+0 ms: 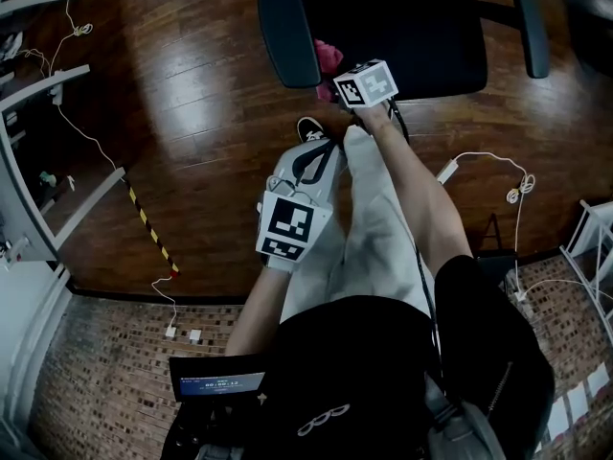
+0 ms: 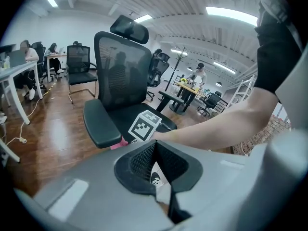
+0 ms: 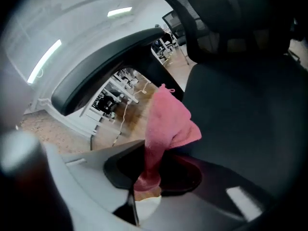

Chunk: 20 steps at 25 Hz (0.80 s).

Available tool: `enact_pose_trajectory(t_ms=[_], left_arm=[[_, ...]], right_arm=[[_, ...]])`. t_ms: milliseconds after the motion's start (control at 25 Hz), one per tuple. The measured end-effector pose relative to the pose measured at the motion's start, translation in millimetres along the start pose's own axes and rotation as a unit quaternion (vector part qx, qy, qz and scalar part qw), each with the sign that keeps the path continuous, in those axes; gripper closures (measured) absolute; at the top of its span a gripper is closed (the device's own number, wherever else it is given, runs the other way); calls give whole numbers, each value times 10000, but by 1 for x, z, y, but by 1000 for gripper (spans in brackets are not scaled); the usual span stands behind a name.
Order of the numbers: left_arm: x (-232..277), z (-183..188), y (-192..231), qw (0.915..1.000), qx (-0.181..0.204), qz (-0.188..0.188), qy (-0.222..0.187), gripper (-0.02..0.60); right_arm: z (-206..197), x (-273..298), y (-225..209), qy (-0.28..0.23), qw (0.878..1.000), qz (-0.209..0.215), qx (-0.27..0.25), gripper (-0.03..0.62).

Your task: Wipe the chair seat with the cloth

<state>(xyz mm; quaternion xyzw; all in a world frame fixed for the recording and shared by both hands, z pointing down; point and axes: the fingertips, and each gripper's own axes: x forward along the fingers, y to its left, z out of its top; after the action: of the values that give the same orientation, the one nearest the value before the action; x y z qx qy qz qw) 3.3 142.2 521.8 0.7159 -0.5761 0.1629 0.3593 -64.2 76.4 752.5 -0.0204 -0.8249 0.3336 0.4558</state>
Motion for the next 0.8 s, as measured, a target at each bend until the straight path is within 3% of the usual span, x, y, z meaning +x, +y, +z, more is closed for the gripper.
enact_pose_trajectory(t_ms=[120, 360, 800], left_arm=[[3, 0, -3, 10000, 74, -29, 56, 591], [20, 3, -14, 9996, 185, -104, 196, 591], [72, 33, -69, 9967, 517, -534, 340, 591]], right_arm=[[-16, 2, 2, 83, 9998, 196, 49, 519], [-49, -26, -68, 102, 9972, -466, 574, 519], [-90, -122, -199, 173, 9835, -1534, 943, 519]])
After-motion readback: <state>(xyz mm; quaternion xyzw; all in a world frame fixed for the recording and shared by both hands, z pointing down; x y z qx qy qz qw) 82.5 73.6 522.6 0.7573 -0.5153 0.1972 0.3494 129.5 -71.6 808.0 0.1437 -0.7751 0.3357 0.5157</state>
